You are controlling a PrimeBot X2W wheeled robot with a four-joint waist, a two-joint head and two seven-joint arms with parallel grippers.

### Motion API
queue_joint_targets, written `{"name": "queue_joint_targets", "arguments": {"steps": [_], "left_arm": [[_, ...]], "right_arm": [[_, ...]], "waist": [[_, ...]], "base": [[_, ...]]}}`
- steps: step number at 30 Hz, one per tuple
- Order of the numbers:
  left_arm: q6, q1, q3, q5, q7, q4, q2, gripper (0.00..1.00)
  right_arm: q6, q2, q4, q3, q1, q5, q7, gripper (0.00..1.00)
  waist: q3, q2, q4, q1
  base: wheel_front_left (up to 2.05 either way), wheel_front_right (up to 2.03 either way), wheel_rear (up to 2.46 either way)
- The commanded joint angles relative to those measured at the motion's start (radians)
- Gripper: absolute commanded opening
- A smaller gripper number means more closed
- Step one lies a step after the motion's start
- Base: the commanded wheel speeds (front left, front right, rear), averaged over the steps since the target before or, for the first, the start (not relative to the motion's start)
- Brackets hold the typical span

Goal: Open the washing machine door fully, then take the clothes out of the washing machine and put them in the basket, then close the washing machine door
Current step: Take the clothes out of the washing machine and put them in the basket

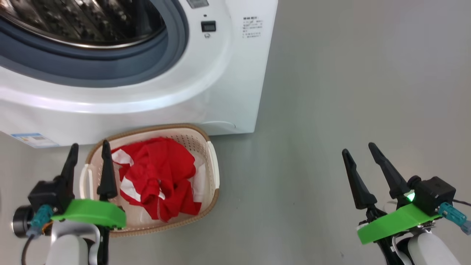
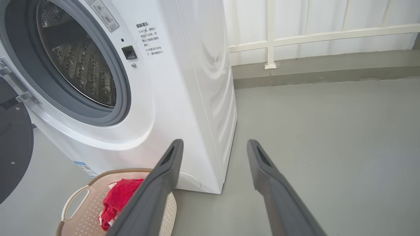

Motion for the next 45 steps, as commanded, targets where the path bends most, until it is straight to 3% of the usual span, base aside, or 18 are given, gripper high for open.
{"name": "queue_joint_targets", "arguments": {"steps": [1, 24, 45], "left_arm": [[-0.010, 0.029, 0.023, 0.011, -0.005, -0.035, 0.028, 1.00], [-0.017, 0.292, 0.010, -0.004, -0.005, -0.182, 0.028, 1.00], [-0.007, 0.447, -0.009, -0.046, -0.005, -0.285, 0.028, 1.00]], "right_arm": [[0.008, -0.009, -0.019, 0.011, 0.020, 0.004, -0.006, 1.00], [0.008, -0.002, -0.017, -0.027, 0.177, 0.003, -0.006, 1.00], [0.008, -0.003, -0.025, -0.053, 0.243, 0.000, -0.006, 1.00]], "waist": [[-0.039, 0.0000, 0.012, 0.0000], [-0.231, 0.0000, 0.018, 0.0000], [-0.268, 0.0000, 0.012, 0.0000]], "base": [[0.00, 0.00, 0.00], [0.00, 0.00, 0.00], [0.00, 0.00, 0.00]]}}
